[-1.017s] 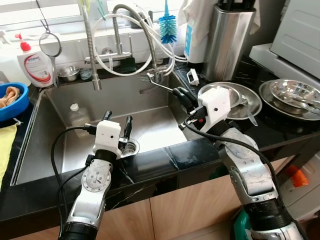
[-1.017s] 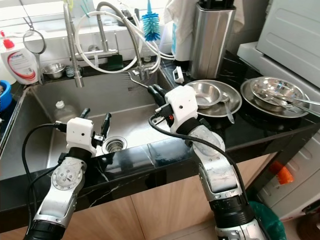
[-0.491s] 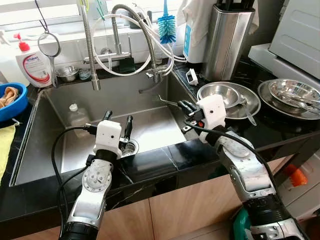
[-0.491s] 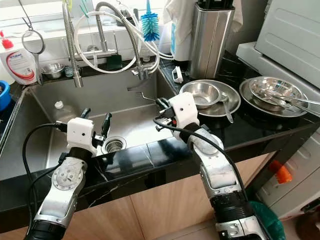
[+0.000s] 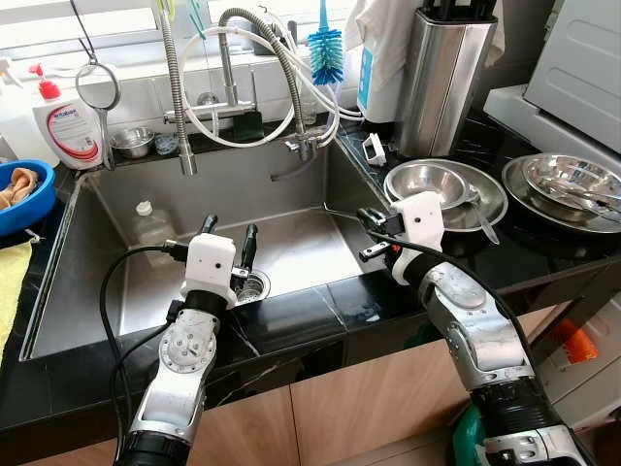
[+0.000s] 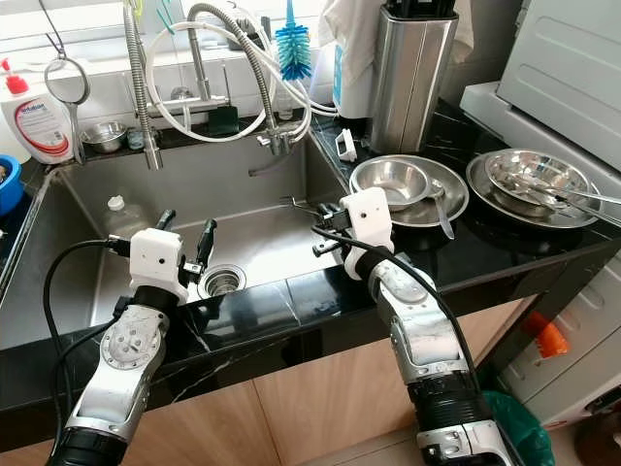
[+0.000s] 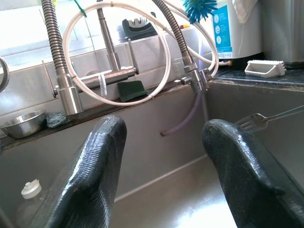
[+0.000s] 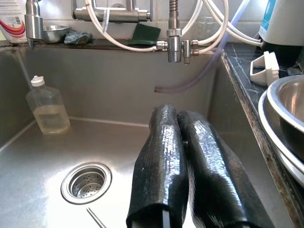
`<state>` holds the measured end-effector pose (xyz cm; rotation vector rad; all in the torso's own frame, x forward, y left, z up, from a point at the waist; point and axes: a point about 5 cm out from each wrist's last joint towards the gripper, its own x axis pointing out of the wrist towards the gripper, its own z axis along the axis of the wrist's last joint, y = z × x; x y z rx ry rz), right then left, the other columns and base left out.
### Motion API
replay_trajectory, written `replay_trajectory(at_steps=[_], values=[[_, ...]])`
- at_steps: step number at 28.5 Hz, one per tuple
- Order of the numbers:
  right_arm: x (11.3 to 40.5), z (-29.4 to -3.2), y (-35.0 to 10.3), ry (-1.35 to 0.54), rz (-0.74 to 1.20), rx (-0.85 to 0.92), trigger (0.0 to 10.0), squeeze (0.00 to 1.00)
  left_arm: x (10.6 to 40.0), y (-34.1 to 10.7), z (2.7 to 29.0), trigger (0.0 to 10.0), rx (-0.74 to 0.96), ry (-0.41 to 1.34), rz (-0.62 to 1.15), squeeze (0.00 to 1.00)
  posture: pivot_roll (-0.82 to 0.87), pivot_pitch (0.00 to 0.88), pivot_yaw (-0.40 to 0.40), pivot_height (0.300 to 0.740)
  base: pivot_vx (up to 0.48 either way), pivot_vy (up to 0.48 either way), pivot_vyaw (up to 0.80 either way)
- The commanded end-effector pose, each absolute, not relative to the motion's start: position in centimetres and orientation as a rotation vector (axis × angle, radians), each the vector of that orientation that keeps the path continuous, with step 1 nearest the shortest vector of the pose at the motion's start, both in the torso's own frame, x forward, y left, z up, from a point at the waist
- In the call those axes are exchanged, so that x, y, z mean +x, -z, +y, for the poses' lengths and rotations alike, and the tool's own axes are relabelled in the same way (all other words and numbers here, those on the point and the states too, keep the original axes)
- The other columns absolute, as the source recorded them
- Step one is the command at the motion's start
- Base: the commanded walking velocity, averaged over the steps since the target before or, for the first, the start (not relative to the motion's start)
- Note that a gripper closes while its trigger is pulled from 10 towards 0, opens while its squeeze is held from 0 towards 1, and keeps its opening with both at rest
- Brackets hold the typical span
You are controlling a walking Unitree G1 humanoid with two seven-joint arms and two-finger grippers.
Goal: Kitchen organization
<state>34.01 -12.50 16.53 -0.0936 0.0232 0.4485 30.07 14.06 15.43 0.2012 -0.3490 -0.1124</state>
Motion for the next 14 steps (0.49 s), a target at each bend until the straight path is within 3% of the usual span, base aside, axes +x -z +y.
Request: replay_trajectory(at_steps=[1,2,5,6,8,9,10,11,14], values=[[34.11,-12.58,-16.33,-0.437,0.037,-0.082,10.0,0.00,29.88,-15.34,14.06,10.0,0.223,0.124,-0.347,0.00,-0.07,0.000,0.052,0.740,0.000,0.000,0.00],[34.14,-12.59,-16.33,-0.434,0.037,-0.084,10.0,0.16,29.87,-15.34,14.08,10.0,0.223,0.124,-0.347,0.00,-0.07,0.000,0.054,0.740,0.000,0.000,0.00],[34.15,-12.60,-16.25,-0.431,0.039,-0.080,10.0,0.18,29.83,-15.30,14.09,10.0,0.225,0.124,-0.347,0.00,-0.07,0.000,0.053,0.740,0.000,0.000,0.00],[34.18,-12.60,-16.26,-0.431,0.040,-0.079,10.0,0.41,29.84,-15.32,14.10,10.0,0.225,0.124,-0.348,0.00,-0.07,0.000,0.053,0.740,0.000,0.000,0.00],[34.28,-12.60,-16.34,-0.428,0.038,-0.077,10.0,0.57,29.90,-15.39,14.15,10.0,0.226,0.123,-0.348,0.00,-0.06,0.000,0.052,0.740,0.000,0.000,0.00],[34.34,-12.62,-16.37,-0.423,0.038,-0.078,10.0,0.81,29.93,-15.43,14.17,10.0,0.226,0.123,-0.348,0.00,-0.06,0.000,0.051,0.740,0.000,0.000,0.00],[34.34,-12.62,-16.37,-0.423,0.038,-0.078,10.0,0.81,29.93,-15.43,14.17,10.0,0.226,0.123,-0.348,0.00,-0.06,0.000,0.051,0.740,0.000,0.000,0.00],[34.43,-12.67,-16.40,-0.414,0.038,-0.076,10.0,0.88,29.96,-15.47,14.18,10.0,0.227,0.122,-0.349,0.00,-0.06,0.000,0.052,0.740,0.000,0.000,0.00],[34.47,-12.76,-16.41,-0.407,0.036,-0.074,10.0,0.89,29.96,-15.53,14.20,10.0,0.227,0.119,-0.350,0.00,-0.06,0.000,0.049,0.740,0.000,0.000,0.00]])
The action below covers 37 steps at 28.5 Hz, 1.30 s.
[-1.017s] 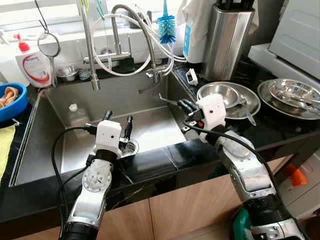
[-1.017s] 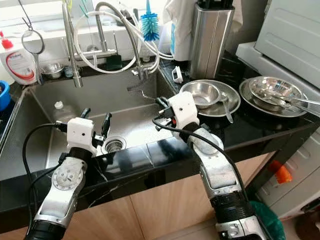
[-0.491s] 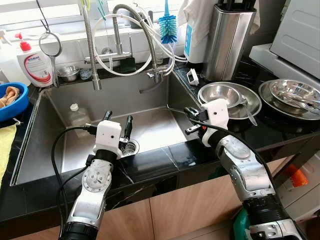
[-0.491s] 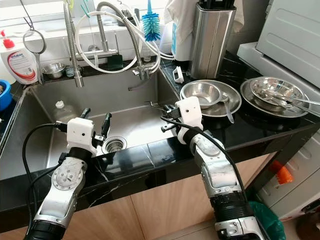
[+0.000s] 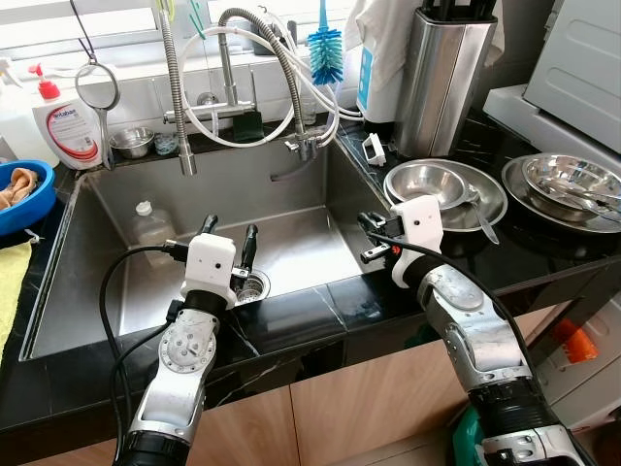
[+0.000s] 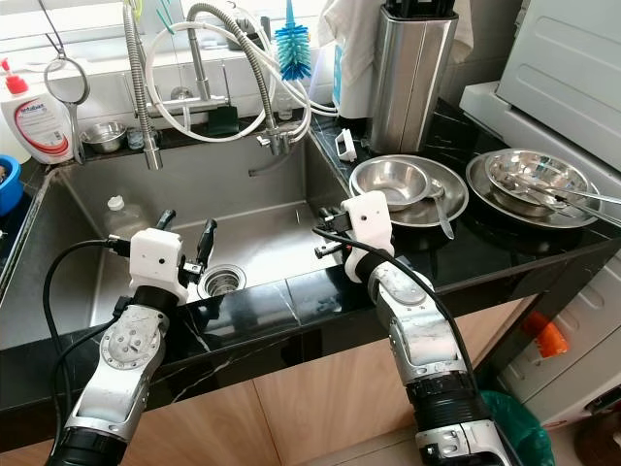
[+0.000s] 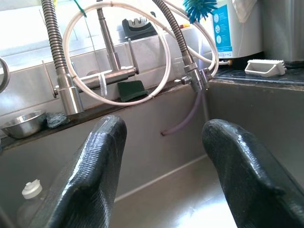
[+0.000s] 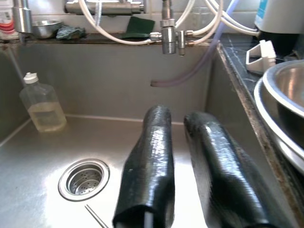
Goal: Kitchen organization
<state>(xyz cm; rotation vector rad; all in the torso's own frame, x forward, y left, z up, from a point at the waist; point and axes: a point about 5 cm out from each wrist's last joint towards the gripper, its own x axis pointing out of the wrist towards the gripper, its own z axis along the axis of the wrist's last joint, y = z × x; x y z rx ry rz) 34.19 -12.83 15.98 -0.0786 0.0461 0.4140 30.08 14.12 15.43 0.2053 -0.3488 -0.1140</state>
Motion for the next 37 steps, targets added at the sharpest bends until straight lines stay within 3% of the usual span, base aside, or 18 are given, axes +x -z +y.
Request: replay_trajectory(at_steps=[1,3,4,5,6,23,24,28,29,30,31,37], values=[[34.5,-12.8,-16.4,-0.406,0.036,-0.073,10.0,0.89,30.0,-15.5,14.2,10.0,0.227,0.118,-0.350,0.00,-0.06,0.000,0.049,0.740,0.000,0.000,0.00],[34.4,-12.8,-16.4,-0.396,0.031,-0.074,10.0,0.80,29.9,-15.5,14.3,10.0,0.227,0.115,-0.348,0.00,-0.06,0.000,0.051,0.740,0.000,0.000,0.00],[34.4,-12.8,-16.5,-0.390,0.023,-0.076,10.0,0.68,29.9,-15.5,14.4,10.0,0.229,0.114,-0.348,0.00,-0.06,0.000,0.055,0.740,0.000,0.000,0.00],[34.4,-12.8,-16.5,-0.390,0.023,-0.076,10.0,0.68,29.9,-15.5,14.4,10.0,0.229,0.114,-0.348,0.00,-0.06,0.000,0.055,0.740,0.000,0.000,0.00],[34.5,-12.9,-16.7,-0.380,0.012,-0.088,10.0,0.00,30.0,-15.6,14.4,10.0,0.229,0.114,-0.348,0.00,-0.06,0.000,0.056,0.740,0.000,0.000,0.00],[35.0,-15.1,-22.1,-0.215,-0.146,-0.263,10.0,0.00,30.3,-15.6,14.2,10.0,0.234,0.140,-0.335,0.00,-0.09,0.000,0.090,0.740,0.000,0.000,0.00],[35.2,-15.9,-23.0,-0.179,-0.162,-0.251,10.0,1.00,30.4,-15.6,14.2,10.0,0.233,0.141,-0.334,0.00,-0.10,0.000,0.090,0.740,0.000,0.000,0.00],[35.7,-18.0,-23.9,-0.016,-0.151,-0.128,10.0,1.00,30.4,-15.5,14.0,10.0,0.231,0.144,-0.333,0.00,-0.10,0.000,0.087,0.740,0.000,0.000,0.00],[35.7,-18.1,-23.9,-0.002,-0.146,-0.111,10.0,0.73,30.4,-15.5,14.0,10.0,0.230,0.144,-0.333,0.00,-0.10,0.000,0.085,0.740,0.000,0.000,0.00],[35.7,-18.1,-23.9,-0.002,-0.146,-0.111,10.0,0.73,30.4,-15.5,14.0,10.0,0.230,0.144,-0.333,0.00,-0.10,0.000,0.085,0.740,0.000,0.000,0.00],[35.7,-18.3,-23.9,0.015,-0.141,-0.078,10.0,0.00,30.4,-15.5,14.0,10.0,0.228,0.143,-0.333,0.00,-0.10,0.000,0.085,0.740,0.000,0.000,0.00],[36.1,-19.6,-23.7,0.092,-0.096,0.108,10.0,0.00,30.4,-15.4,14.0,10.0,0.254,0.148,-0.335,0.00,-0.09,0.000,0.081,0.740,0.000,0.000,0.00]])
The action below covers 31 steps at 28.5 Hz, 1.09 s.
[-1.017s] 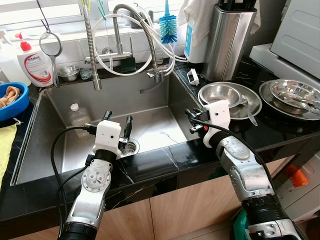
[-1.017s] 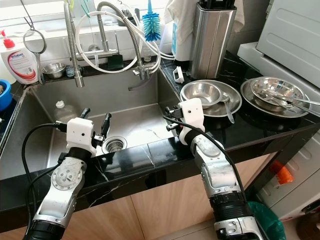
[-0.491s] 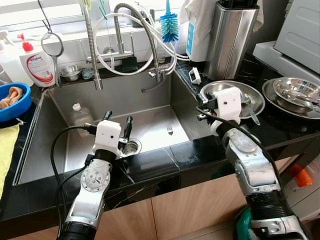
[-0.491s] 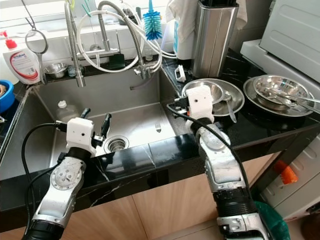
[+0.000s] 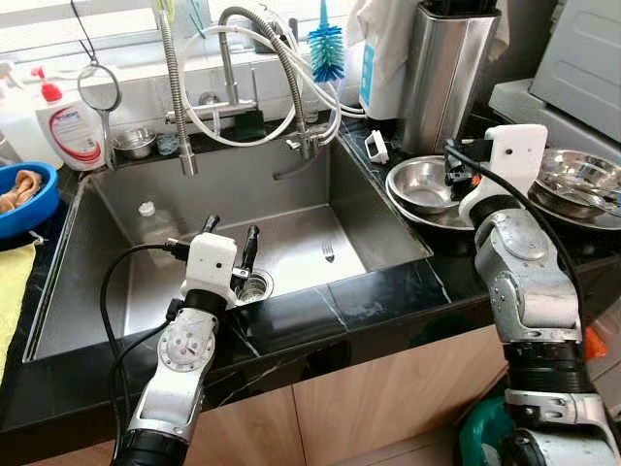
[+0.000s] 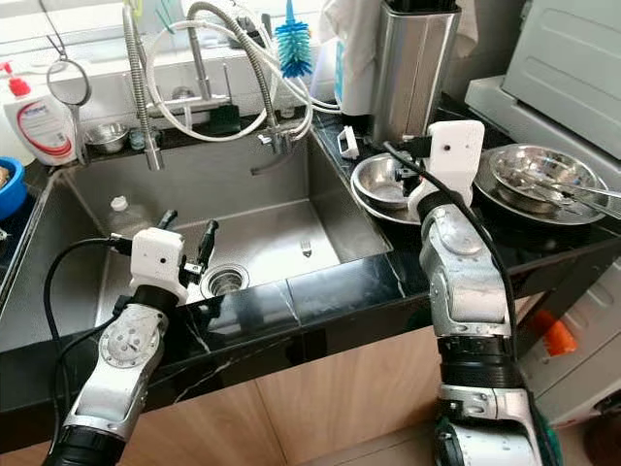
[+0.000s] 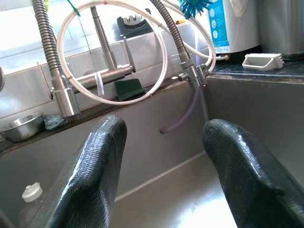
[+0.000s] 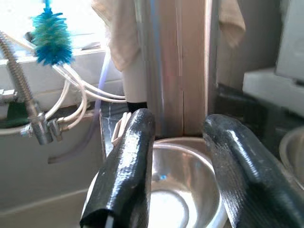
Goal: Kitchen organization
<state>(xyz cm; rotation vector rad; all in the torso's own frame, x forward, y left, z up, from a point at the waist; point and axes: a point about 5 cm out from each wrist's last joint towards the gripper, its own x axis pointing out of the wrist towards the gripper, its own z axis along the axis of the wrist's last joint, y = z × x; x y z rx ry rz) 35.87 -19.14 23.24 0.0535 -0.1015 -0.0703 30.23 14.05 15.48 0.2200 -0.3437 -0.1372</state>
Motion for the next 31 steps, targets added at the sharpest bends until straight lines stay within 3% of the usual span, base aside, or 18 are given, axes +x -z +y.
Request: replay_trajectory(at_steps=[1,2,3,4,6,7,8,17,26,31], values=[[36.2,-19.9,-23.7,0.110,-0.089,0.124,10.0,0.00,30.4,-15.4,14.0,10.0,0.258,0.149,-0.336,0.00,-0.09,0.000,0.079,0.740,0.000,0.000,0.00],[36.4,-20.5,-23.7,0.133,-0.082,0.148,10.0,0.69,30.4,-15.4,14.1,10.0,0.254,0.147,-0.336,0.00,-0.09,0.000,0.079,0.740,0.000,0.000,0.00],[36.5,-20.7,-23.7,0.140,-0.079,0.156,10.0,0.69,30.4,-15.4,14.1,10.0,0.252,0.146,-0.336,0.00,-0.09,0.000,0.079,0.740,0.000,0.000,0.00],[36.6,-21.0,-23.6,0.153,-0.071,0.172,10.0,1.00,30.4,-15.4,14.1,10.0,0.252,0.146,-0.336,0.00,-0.09,0.000,0.079,0.740,0.000,0.000,0.00],[36.8,-21.2,-23.4,0.152,-0.059,0.222,10.0,1.00,30.4,-15.4,14.1,10.0,0.251,0.147,-0.336,0.00,-0.10,0.000,0.079,0.740,0.000,0.000,0.00],[36.9,-21.4,-23.2,0.165,-0.038,0.248,10.0,0.94,30.4,-15.3,14.0,10.0,0.250,0.148,-0.336,0.00,-0.10,0.000,0.078,0.740,0.000,0.000,0.00],[37.0,-21.7,-23.0,0.183,-0.024,0.245,10.0,0.00,30.4,-15.4,14.0,10.0,0.249,0.149,-0.337,0.00,-0.10,0.000,0.078,0.740,0.000,0.000,0.00],[37.5,-22.8,-21.9,0.259,0.069,0.329,10.0,0.00,30.5,-15.4,13.8,10.0,0.250,0.153,-0.342,0.00,-0.10,0.000,0.076,0.740,0.000,0.000,0.00],[38.0,-22.5,-21.4,0.242,0.107,0.468,10.0,0.00,30.4,-15.4,13.7,10.0,0.249,0.155,-0.345,0.00,-0.09,0.000,0.074,0.740,0.000,0.000,0.00],[38.5,-22.1,-21.7,0.209,0.126,0.457,10.0,0.00,30.5,-15.5,13.8,10.0,0.252,0.154,-0.348,0.00,-0.09,0.000,0.073,0.740,0.000,0.000,0.00]])
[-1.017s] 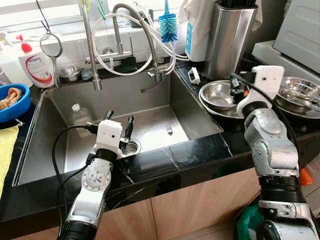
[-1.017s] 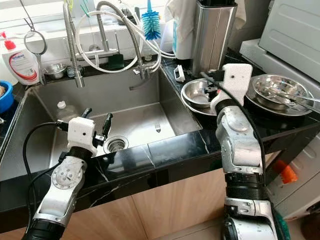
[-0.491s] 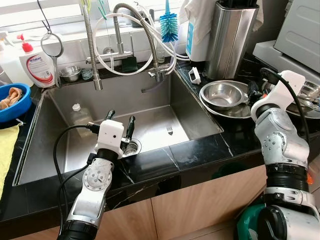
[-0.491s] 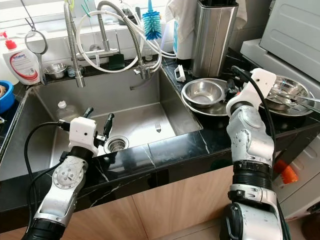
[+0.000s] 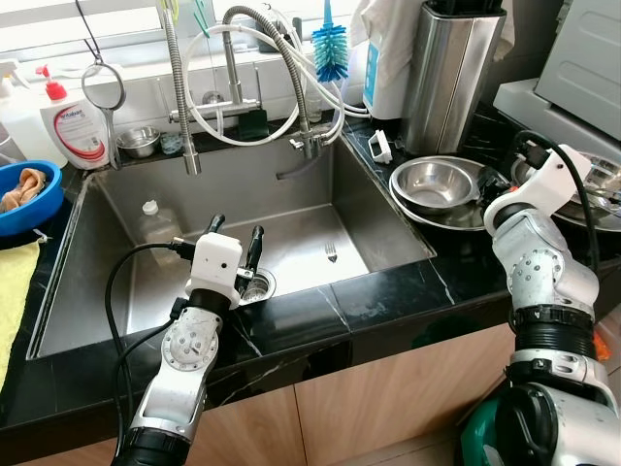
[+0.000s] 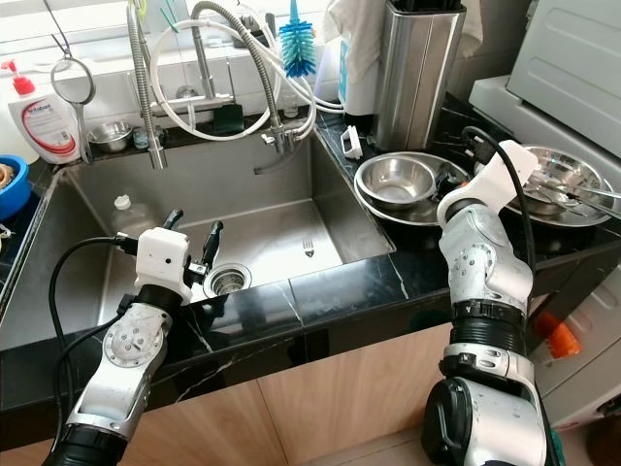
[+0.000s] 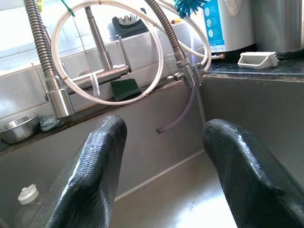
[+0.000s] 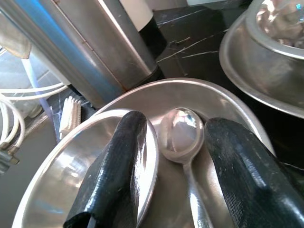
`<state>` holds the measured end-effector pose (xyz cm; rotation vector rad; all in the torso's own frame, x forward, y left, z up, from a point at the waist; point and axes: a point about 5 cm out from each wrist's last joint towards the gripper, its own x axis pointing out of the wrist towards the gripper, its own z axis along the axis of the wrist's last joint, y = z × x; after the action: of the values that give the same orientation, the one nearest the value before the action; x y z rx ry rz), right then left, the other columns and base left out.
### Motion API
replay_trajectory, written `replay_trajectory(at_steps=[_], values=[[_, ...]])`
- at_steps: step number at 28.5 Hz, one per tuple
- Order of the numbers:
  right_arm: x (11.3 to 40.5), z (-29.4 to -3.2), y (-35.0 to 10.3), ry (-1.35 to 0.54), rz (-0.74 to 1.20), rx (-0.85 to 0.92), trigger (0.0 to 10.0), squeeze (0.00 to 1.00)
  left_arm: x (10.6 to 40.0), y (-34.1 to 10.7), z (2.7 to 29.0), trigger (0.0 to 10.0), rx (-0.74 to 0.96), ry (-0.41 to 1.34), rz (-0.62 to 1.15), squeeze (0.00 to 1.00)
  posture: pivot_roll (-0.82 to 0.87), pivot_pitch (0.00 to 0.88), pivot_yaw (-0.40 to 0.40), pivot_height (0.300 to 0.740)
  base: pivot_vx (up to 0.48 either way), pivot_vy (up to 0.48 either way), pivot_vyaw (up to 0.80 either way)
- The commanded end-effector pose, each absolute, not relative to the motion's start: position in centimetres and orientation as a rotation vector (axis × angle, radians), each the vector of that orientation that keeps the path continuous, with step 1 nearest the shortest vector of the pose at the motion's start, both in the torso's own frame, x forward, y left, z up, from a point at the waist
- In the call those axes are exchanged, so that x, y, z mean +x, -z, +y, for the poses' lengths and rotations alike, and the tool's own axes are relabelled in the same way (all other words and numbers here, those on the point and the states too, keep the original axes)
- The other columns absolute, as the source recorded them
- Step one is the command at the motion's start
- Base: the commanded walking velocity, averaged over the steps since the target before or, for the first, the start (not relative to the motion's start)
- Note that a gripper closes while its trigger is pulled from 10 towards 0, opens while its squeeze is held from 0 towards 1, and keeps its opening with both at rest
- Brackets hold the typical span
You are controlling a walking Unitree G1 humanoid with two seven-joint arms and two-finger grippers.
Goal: Kitchen organization
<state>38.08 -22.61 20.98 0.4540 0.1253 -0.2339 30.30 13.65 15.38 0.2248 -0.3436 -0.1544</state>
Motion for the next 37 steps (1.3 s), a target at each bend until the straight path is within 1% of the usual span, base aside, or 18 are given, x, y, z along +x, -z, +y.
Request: replay_trajectory(at_steps=[1,6,12,14,18,22,26,37], values=[[38.6,-22.1,-21.9,0.205,0.121,0.456,10.0,0.00,30.5,-15.4,13.8,10.0,0.253,0.155,-0.348,0.00,-0.09,0.000,0.071,0.740,0.000,0.000,0.00],[39.0,-22.3,-22.8,0.224,0.132,0.429,10.0,0.00,30.7,-15.6,13.7,10.0,0.251,0.155,-0.350,0.00,-0.10,0.000,0.072,0.740,0.000,0.000,0.00],[39.3,-22.3,-23.7,0.221,0.146,0.444,10.0,0.00,30.8,-15.7,13.8,10.0,0.253,0.149,-0.352,0.00,-0.10,0.000,0.069,0.740,0.000,0.000,0.00],[39.4,-22.4,-24.0,0.233,0.170,0.459,10.0,0.00,30.9,-15.8,13.8,10.0,0.257,0.148,-0.353,0.00,-0.10,0.000,0.068,0.740,0.000,0.000,0.00],[39.6,-22.5,-24.2,0.225,0.197,0.432,10.0,0.00,30.9,-15.8,13.8,10.0,0.256,0.148,-0.353,0.00,-0.11,0.000,0.068,0.740,0.000,0.000,0.00],[39.7,-22.8,-24.1,0.228,0.213,0.421,10.0,0.00,31.0,-15.8,13.8,10.0,0.257,0.147,-0.352,0.00,-0.11,0.000,0.068,0.740,0.000,0.000,0.00],[39.7,-22.7,-23.1,0.216,0.280,0.397,10.0,0.00,31.0,-15.7,13.8,10.0,0.256,0.148,-0.350,0.00,-0.11,0.000,0.068,0.740,0.000,0.000,0.00],[39.9,-22.3,-22.4,0.191,0.320,0.396,10.0,0.00,31.0,-15.7,13.9,10.0,0.258,0.144,-0.348,0.00,-0.12,0.000,0.067,0.740,0.000,0.000,0.00]])
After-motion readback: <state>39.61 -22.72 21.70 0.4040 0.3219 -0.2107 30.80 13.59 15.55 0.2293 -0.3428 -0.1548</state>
